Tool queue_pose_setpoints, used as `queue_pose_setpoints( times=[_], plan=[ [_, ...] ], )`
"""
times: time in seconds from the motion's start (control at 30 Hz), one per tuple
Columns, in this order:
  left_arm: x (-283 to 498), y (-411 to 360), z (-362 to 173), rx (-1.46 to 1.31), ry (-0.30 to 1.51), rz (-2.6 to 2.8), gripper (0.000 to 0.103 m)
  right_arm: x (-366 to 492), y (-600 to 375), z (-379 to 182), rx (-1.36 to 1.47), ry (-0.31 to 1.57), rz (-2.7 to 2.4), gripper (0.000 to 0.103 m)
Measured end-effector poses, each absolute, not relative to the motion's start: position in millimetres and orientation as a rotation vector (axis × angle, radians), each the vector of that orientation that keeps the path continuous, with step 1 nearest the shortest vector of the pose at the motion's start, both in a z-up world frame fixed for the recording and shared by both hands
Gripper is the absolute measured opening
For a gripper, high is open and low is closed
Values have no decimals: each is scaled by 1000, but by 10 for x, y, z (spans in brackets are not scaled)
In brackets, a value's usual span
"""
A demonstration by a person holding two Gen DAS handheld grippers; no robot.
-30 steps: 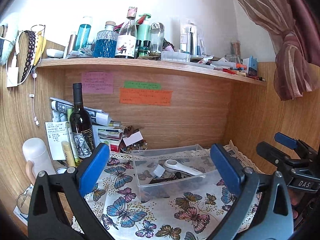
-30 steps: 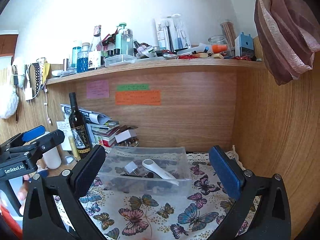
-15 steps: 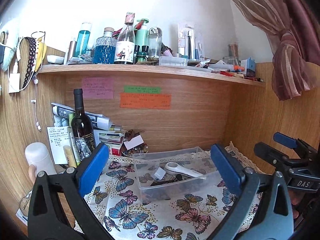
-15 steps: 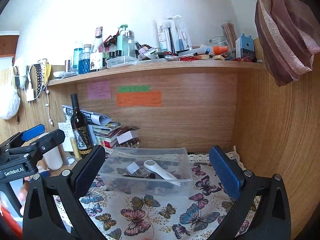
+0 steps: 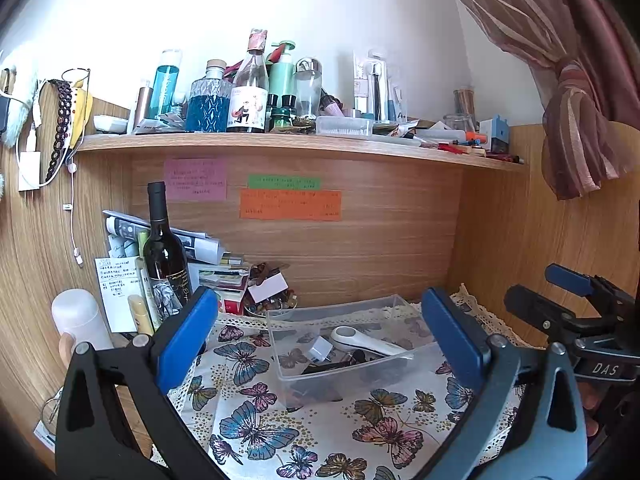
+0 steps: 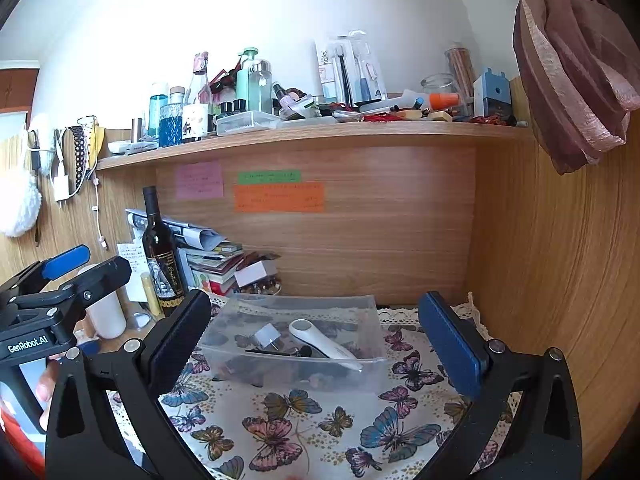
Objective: Organize rigid objects
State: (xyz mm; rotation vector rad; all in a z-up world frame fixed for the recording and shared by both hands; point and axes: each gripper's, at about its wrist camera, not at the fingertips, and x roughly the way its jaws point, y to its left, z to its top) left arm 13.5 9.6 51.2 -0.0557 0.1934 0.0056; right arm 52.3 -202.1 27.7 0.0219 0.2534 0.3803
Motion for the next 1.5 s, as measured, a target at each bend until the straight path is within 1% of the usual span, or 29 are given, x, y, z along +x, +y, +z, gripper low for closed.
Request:
queue_pose_setpoints(
  times=[1.5],
  plan=[
    [165, 152, 491, -73, 198, -9, 103, 490, -1982, 275, 29, 251, 383, 103]
  ],
)
